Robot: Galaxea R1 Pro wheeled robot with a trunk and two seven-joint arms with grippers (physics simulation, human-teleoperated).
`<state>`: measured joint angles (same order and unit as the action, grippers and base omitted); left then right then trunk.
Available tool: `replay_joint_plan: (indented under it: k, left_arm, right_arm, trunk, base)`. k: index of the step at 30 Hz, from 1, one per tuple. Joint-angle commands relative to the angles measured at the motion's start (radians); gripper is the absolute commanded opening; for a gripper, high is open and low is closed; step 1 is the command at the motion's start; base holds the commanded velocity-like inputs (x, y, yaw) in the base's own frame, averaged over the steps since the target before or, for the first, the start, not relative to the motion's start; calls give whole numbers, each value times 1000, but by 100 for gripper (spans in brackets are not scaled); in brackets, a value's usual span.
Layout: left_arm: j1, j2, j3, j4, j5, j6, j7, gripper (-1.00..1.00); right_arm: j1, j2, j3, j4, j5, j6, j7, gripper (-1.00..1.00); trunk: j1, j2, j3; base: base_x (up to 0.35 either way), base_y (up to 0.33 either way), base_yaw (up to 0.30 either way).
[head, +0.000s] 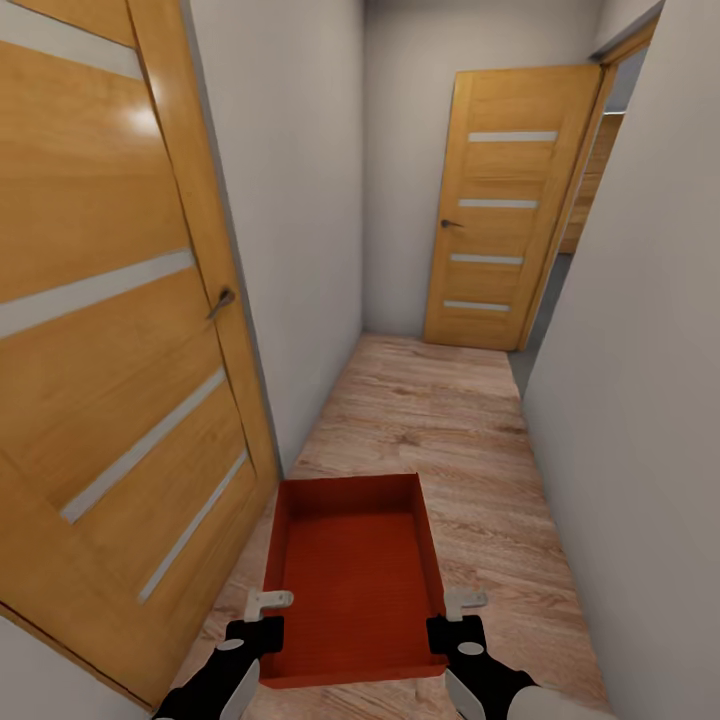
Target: Move the two storage containers from the living room to the garage. In the garage, place one container on the floor and stack the other container on top of it (either order is fine).
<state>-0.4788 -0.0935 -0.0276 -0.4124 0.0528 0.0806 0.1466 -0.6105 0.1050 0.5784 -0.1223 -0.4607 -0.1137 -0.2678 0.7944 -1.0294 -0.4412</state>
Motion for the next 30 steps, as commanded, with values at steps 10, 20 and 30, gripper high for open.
replay_joint_plan:
  k: [10, 20, 30]
  left_arm:
    - [0, 1, -8, 0, -4, 6, 11, -100]
    - [0, 1, -8, 0, -4, 5, 10, -100]
    - [0, 1, -8, 0, -4, 5, 11, -100]
  right_arm:
    - [-2, -12, -9, 3, -10, -6, -24, -100]
    - [-2, -14, -9, 3, -10, -6, -22, -100]
    - [-2, -13, -9, 3, -10, -6, -21, -100]
  trunk:
    - [1, -1, -1]
    - [1, -1, -1]
    - [1, -1, -1]
  base:
    - [322, 0, 0]
    - [322, 0, 0]
    - [322, 0, 0]
